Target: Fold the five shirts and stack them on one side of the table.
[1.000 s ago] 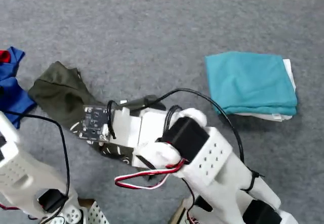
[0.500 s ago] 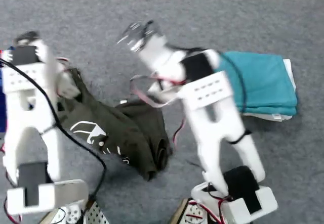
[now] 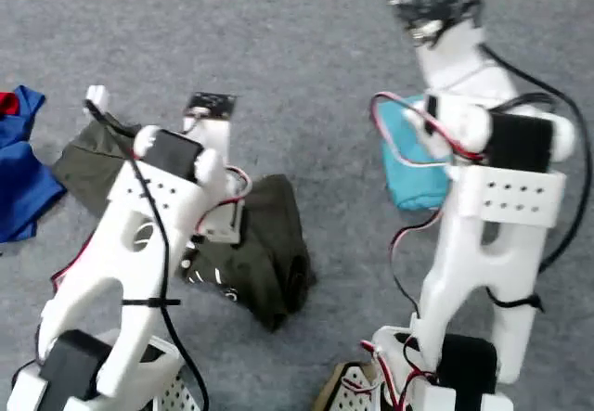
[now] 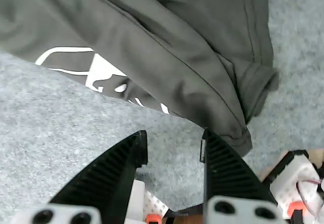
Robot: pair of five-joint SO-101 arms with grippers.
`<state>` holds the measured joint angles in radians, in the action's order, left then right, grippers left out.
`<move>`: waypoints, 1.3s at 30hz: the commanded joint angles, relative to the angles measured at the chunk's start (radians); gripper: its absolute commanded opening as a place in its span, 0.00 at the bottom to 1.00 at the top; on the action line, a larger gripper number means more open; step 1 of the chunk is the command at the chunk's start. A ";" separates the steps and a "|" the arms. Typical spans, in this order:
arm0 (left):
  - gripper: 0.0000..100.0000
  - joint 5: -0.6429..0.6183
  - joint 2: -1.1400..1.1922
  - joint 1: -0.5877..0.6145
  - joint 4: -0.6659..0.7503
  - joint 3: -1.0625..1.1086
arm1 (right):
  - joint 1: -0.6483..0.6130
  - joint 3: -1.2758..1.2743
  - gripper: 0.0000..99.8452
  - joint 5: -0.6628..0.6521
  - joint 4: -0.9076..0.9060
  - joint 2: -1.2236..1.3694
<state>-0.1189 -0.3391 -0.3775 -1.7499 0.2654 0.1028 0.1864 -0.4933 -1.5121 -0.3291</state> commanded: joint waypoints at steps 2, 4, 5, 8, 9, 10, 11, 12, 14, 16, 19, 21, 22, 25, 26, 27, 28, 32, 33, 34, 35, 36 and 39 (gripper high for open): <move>0.18 0.011 0.033 -0.164 -0.008 -0.009 | 0.108 0.018 0.20 -0.012 0.072 -0.030; 0.18 0.011 0.048 -0.250 -0.008 -0.008 | 0.147 -0.005 0.20 -0.017 0.126 -0.013; 0.18 0.011 0.056 -0.287 -0.008 -0.008 | 0.163 -0.012 0.20 -0.025 0.147 -0.001; 0.18 0.008 0.094 -0.351 -0.008 -0.003 | 0.197 -0.008 0.20 -0.026 0.169 0.036; 0.18 0.006 0.111 -0.362 -0.006 -0.003 | 0.203 -0.002 0.20 -0.026 0.170 0.047; 0.18 0.006 0.131 -0.370 -0.006 -0.003 | 0.208 0.013 0.20 -0.026 0.169 0.061; 0.18 0.006 0.153 -0.379 0.002 -0.003 | 0.214 0.024 0.20 -0.026 0.166 0.073; 0.18 0.006 0.171 -0.391 0.009 0.000 | 0.219 0.033 0.20 -0.026 0.166 0.082; 0.18 0.005 0.196 -0.417 0.026 0.011 | 0.229 0.047 0.20 -0.026 0.164 0.104; 0.18 -0.003 0.206 -0.448 0.041 0.021 | 0.231 0.050 0.20 -0.026 0.164 0.116; 0.18 -0.037 0.208 -0.480 0.060 0.023 | 0.240 0.061 0.20 -0.026 0.164 0.130; 0.18 -0.038 0.216 -0.485 0.080 0.025 | 0.248 0.062 0.20 -0.026 0.166 0.133; 0.18 -0.038 0.216 -0.485 0.083 0.025 | 0.252 0.062 0.20 -0.026 0.169 0.134; 0.18 -0.041 0.217 -0.476 0.133 0.052 | 0.257 0.062 0.20 -0.026 0.169 0.136; 0.18 -0.051 0.217 -0.476 0.152 0.074 | 0.255 0.062 0.20 -0.026 0.169 0.136; 0.18 -0.060 0.217 -0.476 0.170 0.100 | 0.255 0.062 0.20 -0.026 0.169 0.136; 0.18 -0.060 0.217 -0.476 0.190 0.127 | 0.255 0.062 0.20 -0.026 0.169 0.136; 0.18 -0.064 0.217 -0.457 0.244 0.195 | 0.255 0.062 0.20 -0.026 0.170 0.136; 0.18 -0.066 0.217 -0.446 0.242 0.195 | 0.255 0.062 0.20 -0.026 0.170 0.136; 0.18 -0.066 0.217 -0.433 0.244 0.195 | 0.255 0.062 0.20 -0.026 0.170 0.136; 0.18 -0.066 0.217 -0.420 0.244 0.195 | 0.255 0.062 0.20 -0.026 0.170 0.136; 0.18 -0.066 0.217 -0.410 0.244 0.195 | 0.255 0.062 0.20 -0.026 0.170 0.136; 0.18 -0.066 0.217 -0.388 0.245 0.195 | 0.255 0.062 0.20 -0.026 0.170 0.136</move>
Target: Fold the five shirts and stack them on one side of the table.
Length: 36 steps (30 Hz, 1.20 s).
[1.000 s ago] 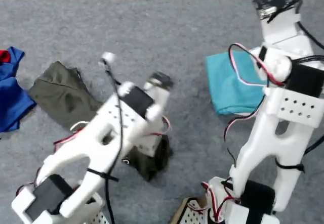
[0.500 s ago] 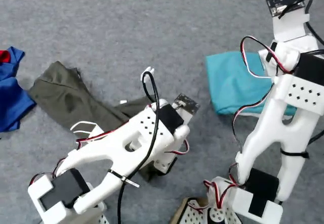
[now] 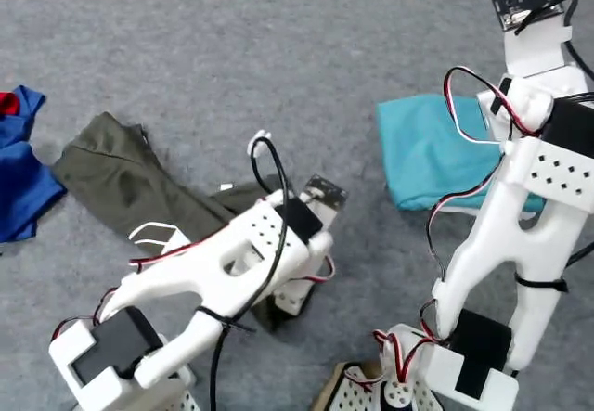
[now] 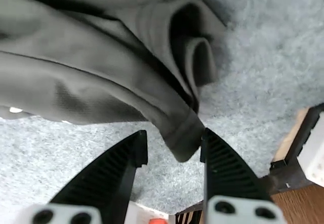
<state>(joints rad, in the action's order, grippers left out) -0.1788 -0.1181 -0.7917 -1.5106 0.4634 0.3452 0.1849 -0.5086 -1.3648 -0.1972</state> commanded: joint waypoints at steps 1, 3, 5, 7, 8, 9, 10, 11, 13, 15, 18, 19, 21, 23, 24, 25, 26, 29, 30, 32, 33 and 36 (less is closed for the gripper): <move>0.18 -0.006 -0.004 0.026 0.008 -0.003 | 0.013 0.064 0.20 -0.011 0.023 0.004; 0.15 -0.006 -0.004 0.023 0.008 -0.003 | 0.013 0.064 0.20 -0.011 0.023 0.004; 0.11 -0.006 -0.004 0.021 0.025 0.000 | 0.013 0.064 0.20 -0.011 0.023 0.004; 0.08 -0.006 -0.002 0.023 0.041 0.006 | 0.013 0.064 0.20 -0.011 0.023 0.002; 0.09 -0.006 -0.001 0.023 0.043 0.006 | 0.013 0.064 0.20 -0.011 0.023 0.002; 0.09 -0.006 0.004 0.021 0.043 0.006 | 0.013 0.064 0.20 -0.011 0.023 0.002; 0.09 -0.006 0.012 0.020 0.040 0.005 | 0.013 0.064 0.20 -0.011 0.023 0.001; 0.09 -0.006 0.024 0.020 0.040 0.005 | 0.013 0.064 0.20 -0.011 0.023 -0.001; 0.09 -0.006 0.058 0.025 0.035 0.002 | 0.013 0.064 0.20 -0.011 0.023 -0.002; 0.09 0.000 0.094 0.025 0.011 -0.012 | 0.013 0.064 0.20 -0.011 0.023 -0.002; 0.10 0.000 0.136 0.026 -0.040 -0.066 | 0.013 0.064 0.20 -0.011 0.021 -0.002; 0.11 0.000 0.143 0.026 -0.051 -0.078 | 0.013 0.064 0.20 -0.011 0.020 -0.002; 0.17 -0.002 0.153 0.026 -0.061 -0.089 | 0.013 0.064 0.20 -0.011 0.020 -0.004; 0.21 -0.002 0.156 0.025 -0.060 -0.089 | 0.013 0.064 0.20 -0.011 0.020 -0.004; 0.21 -0.002 0.159 0.025 -0.060 -0.089 | 0.013 0.064 0.20 -0.011 0.020 -0.004; 0.21 0.000 0.160 0.025 -0.060 -0.087 | 0.013 0.064 0.20 -0.011 0.020 -0.004; 0.21 0.000 0.160 0.025 -0.058 -0.087 | 0.013 0.064 0.20 -0.011 0.020 -0.004; 0.20 0.000 0.162 0.025 -0.057 -0.087 | 0.013 0.064 0.20 -0.011 0.020 -0.004; 0.20 0.000 0.162 0.025 -0.057 -0.086 | 0.015 0.064 0.20 -0.011 0.020 -0.004; 0.20 0.000 0.163 0.025 -0.057 -0.081 | 0.015 0.064 0.20 -0.011 0.020 -0.004; 0.19 0.000 0.163 0.025 -0.055 -0.075 | 0.015 0.064 0.20 -0.011 0.020 -0.004; 0.17 0.000 0.163 0.020 -0.055 -0.068 | 0.015 0.064 0.20 -0.011 0.020 -0.004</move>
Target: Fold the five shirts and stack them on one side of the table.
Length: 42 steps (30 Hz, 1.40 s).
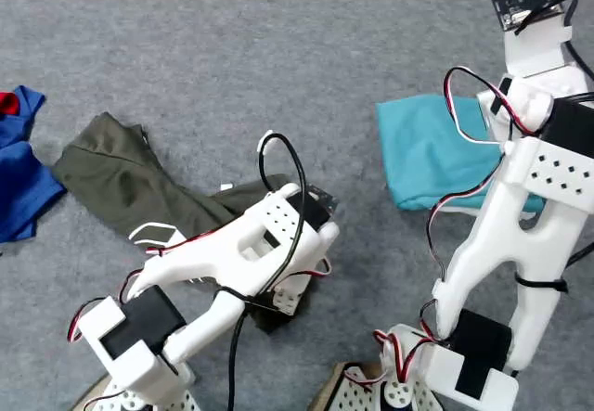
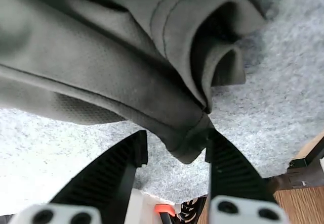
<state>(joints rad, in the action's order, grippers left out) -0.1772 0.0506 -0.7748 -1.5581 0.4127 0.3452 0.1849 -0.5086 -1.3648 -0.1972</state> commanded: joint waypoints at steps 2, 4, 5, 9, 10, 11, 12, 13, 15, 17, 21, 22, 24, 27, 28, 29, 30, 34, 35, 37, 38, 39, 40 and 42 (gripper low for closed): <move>0.13 -0.002 -0.005 0.002 -0.008 -0.015 | 0.015 0.064 0.20 -0.011 0.020 -0.004; 0.11 -0.002 0.005 0.000 -0.008 -0.015 | 0.015 0.064 0.20 -0.011 0.020 -0.004; 0.10 -0.002 0.019 0.000 -0.008 -0.015 | 0.015 0.064 0.20 -0.011 0.020 -0.004; 0.10 -0.002 0.094 0.000 -0.008 -0.025 | 0.015 0.074 0.20 -0.011 0.017 -0.004; 0.10 -0.002 0.108 0.000 -0.008 -0.026 | 0.016 0.076 0.20 -0.011 0.015 -0.004; 0.10 -0.002 0.120 0.000 -0.009 -0.035 | 0.019 0.077 0.20 -0.011 0.015 -0.004; 0.10 -0.002 0.128 0.000 -0.012 -0.046 | 0.025 0.077 0.20 -0.011 0.015 -0.004; 0.08 0.000 0.131 0.000 -0.014 -0.054 | 0.030 0.079 0.20 -0.011 0.015 -0.004; 0.02 0.009 0.133 -0.002 -0.014 -0.066 | 0.036 0.079 0.20 -0.011 0.015 -0.004; 0.02 0.032 0.133 -0.002 -0.015 -0.072 | 0.036 0.079 0.20 -0.011 0.015 -0.004; 0.02 0.028 0.131 0.009 -0.017 -0.094 | 0.035 0.079 0.20 -0.011 0.015 -0.004; 0.02 0.031 0.130 0.012 -0.028 -0.106 | 0.035 0.079 0.20 -0.011 0.015 -0.004; 0.02 0.035 0.111 0.029 -0.074 -0.157 | 0.033 0.079 0.20 -0.008 0.015 -0.004; 0.02 0.063 0.031 0.104 -0.152 -0.262 | 0.030 0.081 0.20 -0.002 0.015 -0.004; 0.02 0.089 -0.005 0.143 -0.180 -0.304 | 0.028 0.081 0.20 0.000 0.015 -0.004; 0.02 0.114 -0.042 0.183 -0.199 -0.347 | 0.027 0.081 0.20 0.000 0.015 -0.004; 0.02 0.132 -0.081 0.230 -0.203 -0.385 | 0.018 0.085 0.20 0.000 0.015 -0.004; 0.02 0.186 -0.246 0.462 -0.203 -0.493 | -0.051 0.127 0.20 0.035 -0.044 -0.002; 0.02 0.193 -0.286 0.523 -0.203 -0.503 | -0.076 0.137 0.20 0.046 -0.063 0.002; 0.02 0.195 -0.355 0.654 -0.203 -0.502 | -0.143 0.145 0.20 0.068 -0.083 0.005; 0.02 0.195 -0.387 0.720 -0.203 -0.496 | -0.185 0.142 0.20 0.080 -0.086 0.005; 0.02 0.195 -0.417 0.786 -0.203 -0.491 | -0.225 0.130 0.20 0.092 -0.087 0.005; 0.02 0.196 -0.444 0.848 -0.203 -0.485 | -0.269 0.117 0.20 0.107 -0.084 0.005; 0.02 0.207 -0.490 0.970 -0.203 -0.479 | -0.374 0.084 0.20 0.130 -0.084 0.008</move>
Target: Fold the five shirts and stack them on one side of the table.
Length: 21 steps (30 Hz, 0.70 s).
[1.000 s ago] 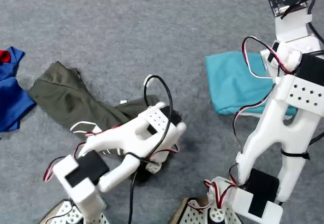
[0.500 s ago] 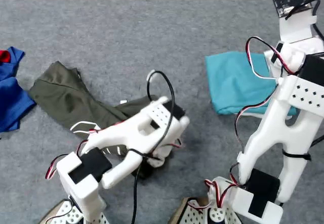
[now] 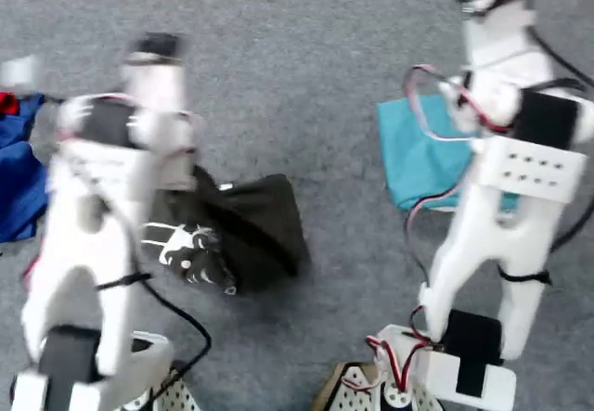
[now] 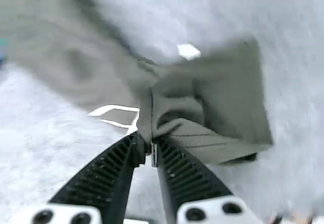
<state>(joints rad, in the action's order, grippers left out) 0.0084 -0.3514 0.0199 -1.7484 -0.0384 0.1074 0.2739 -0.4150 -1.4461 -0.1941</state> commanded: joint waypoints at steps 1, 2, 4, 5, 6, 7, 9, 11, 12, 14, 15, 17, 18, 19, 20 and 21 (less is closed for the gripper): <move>0.02 0.040 -0.107 0.232 -0.012 -0.026 | -0.194 -0.028 0.20 0.043 -0.002 0.012; 0.02 0.054 -0.125 0.288 -0.012 -0.031 | -0.252 -0.050 0.20 0.054 -0.003 0.025; 0.02 0.081 -0.154 0.390 -0.012 -0.041 | -0.367 -0.093 0.20 0.069 -0.002 0.070; 0.02 0.094 -0.166 0.434 -0.012 -0.046 | -0.421 -0.108 0.20 0.072 -0.002 0.102; 0.02 0.103 -0.176 0.474 -0.012 -0.052 | -0.470 -0.117 0.20 0.074 -0.002 0.142; 0.02 0.110 -0.185 0.509 -0.012 -0.054 | -0.524 -0.120 0.20 0.074 0.000 0.188; 0.02 0.124 -0.196 0.565 -0.012 -0.057 | -0.613 -0.116 0.21 0.074 0.000 0.288; 0.02 0.130 -0.197 0.598 -0.012 -0.057 | -0.682 -0.088 0.21 0.074 -0.003 0.394; 0.02 0.135 -0.197 0.608 -0.012 -0.052 | -0.704 -0.068 0.21 0.075 -0.002 0.447; 0.02 0.137 -0.197 0.615 -0.012 -0.048 | -0.720 -0.005 0.21 0.080 -0.006 0.555; 0.02 0.137 -0.197 0.615 -0.012 -0.048 | -0.720 0.038 0.21 0.100 -0.008 0.607; 0.02 0.137 -0.197 0.621 -0.012 -0.048 | -0.717 0.134 0.21 0.135 -0.017 0.708; 0.02 0.137 -0.197 0.621 -0.012 -0.048 | -0.717 0.189 0.21 0.143 -0.035 0.759; 0.02 0.137 -0.196 0.621 -0.012 -0.043 | -0.720 0.251 0.21 0.144 -0.061 0.806; 0.02 0.137 -0.194 0.618 -0.012 -0.034 | -0.722 0.309 0.21 0.144 -0.084 0.857; 0.02 0.137 -0.194 0.617 -0.012 -0.020 | -0.722 0.374 0.21 0.144 -0.109 0.909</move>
<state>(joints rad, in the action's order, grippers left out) 0.1419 -0.5247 0.6322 -1.7484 -0.0399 -0.5969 0.4565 -0.2862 -1.5029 0.6084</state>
